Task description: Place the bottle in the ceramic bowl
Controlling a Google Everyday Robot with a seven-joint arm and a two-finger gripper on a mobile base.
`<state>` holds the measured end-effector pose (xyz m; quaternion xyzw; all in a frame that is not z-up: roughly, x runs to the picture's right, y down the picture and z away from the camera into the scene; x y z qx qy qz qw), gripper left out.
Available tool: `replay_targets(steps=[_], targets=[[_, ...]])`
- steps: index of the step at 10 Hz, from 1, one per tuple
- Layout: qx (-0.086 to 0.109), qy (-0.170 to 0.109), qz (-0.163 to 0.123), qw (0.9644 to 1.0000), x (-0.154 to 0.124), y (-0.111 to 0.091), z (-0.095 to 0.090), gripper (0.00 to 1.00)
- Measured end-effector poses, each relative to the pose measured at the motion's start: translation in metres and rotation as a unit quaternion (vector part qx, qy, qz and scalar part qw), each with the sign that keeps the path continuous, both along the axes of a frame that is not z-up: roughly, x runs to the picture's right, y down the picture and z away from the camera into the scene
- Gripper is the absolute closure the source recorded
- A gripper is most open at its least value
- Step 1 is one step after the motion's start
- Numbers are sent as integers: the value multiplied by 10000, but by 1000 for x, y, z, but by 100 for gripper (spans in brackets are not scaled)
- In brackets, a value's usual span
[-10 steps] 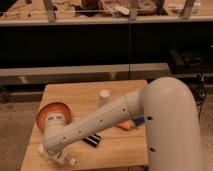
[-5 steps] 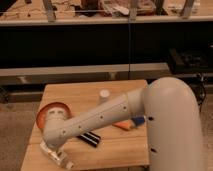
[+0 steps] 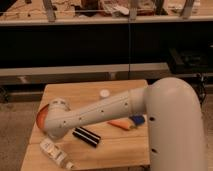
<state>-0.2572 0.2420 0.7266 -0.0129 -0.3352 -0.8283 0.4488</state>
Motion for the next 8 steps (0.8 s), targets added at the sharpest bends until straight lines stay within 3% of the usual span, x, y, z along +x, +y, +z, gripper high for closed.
replay_targets(steps=[2, 4, 5, 8], targets=[[13, -27, 28, 10000, -6, 8, 0, 81], [139, -467, 324, 9983, -5, -1, -8, 61], [290, -714, 418, 9961, -9, -6, -18, 47], [308, -810, 412, 9954, -15, -7, -25, 23]])
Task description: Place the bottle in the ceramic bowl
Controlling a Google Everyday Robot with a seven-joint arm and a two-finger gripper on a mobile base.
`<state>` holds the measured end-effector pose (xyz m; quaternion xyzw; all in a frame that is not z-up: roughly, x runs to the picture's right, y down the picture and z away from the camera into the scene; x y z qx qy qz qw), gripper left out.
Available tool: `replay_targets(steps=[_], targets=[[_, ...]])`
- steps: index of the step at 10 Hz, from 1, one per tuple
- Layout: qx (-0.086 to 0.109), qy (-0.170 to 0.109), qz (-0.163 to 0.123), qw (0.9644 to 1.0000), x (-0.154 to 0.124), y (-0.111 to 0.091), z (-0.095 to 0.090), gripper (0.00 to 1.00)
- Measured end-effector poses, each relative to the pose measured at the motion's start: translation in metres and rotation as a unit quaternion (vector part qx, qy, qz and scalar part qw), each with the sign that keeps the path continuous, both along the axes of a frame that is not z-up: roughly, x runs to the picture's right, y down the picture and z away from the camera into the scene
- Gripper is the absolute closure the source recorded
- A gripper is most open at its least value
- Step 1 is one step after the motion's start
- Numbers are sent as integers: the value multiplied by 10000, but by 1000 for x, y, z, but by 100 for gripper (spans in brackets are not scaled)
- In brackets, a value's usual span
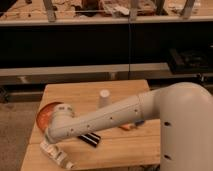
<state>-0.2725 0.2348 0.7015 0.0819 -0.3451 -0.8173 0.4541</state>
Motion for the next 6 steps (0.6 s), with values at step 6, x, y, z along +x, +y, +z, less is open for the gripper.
replay_targets(steps=[6], targets=[[-817, 245, -604, 9945, -8, 25, -6, 20]])
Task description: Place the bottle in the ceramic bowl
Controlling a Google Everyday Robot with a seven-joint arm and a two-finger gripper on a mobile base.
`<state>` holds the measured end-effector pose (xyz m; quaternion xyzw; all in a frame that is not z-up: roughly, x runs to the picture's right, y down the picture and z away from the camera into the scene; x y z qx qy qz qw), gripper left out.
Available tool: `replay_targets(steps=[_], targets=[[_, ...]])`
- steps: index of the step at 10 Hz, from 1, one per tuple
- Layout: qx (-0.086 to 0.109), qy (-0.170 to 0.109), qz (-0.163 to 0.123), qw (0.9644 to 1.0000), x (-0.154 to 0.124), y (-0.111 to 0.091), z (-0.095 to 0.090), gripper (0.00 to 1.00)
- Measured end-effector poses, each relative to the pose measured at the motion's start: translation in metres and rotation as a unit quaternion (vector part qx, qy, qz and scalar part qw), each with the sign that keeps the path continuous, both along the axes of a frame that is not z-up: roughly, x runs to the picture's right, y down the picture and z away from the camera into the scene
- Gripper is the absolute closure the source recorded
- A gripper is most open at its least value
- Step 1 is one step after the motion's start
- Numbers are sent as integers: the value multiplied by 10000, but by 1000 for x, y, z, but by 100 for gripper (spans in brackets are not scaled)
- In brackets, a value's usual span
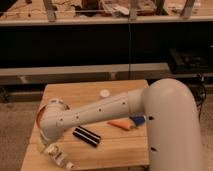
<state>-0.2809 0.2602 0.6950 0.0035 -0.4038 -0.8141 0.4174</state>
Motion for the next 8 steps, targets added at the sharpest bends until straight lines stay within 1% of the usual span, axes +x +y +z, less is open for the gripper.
replay_targets(steps=[1, 2, 4, 5, 6, 7, 8], targets=[[-64, 30, -35, 10000, 1, 8, -4, 20], [-81, 24, -61, 9999, 1, 12, -4, 20], [-5, -62, -124, 9999, 2, 30, -1, 20], [184, -74, -156, 9997, 4, 42, 5, 20], [274, -65, -190, 9994, 4, 50, 7, 20], [400, -15, -215, 9990, 6, 56, 10, 20], [512, 128, -229, 9983, 10, 61, 12, 20]])
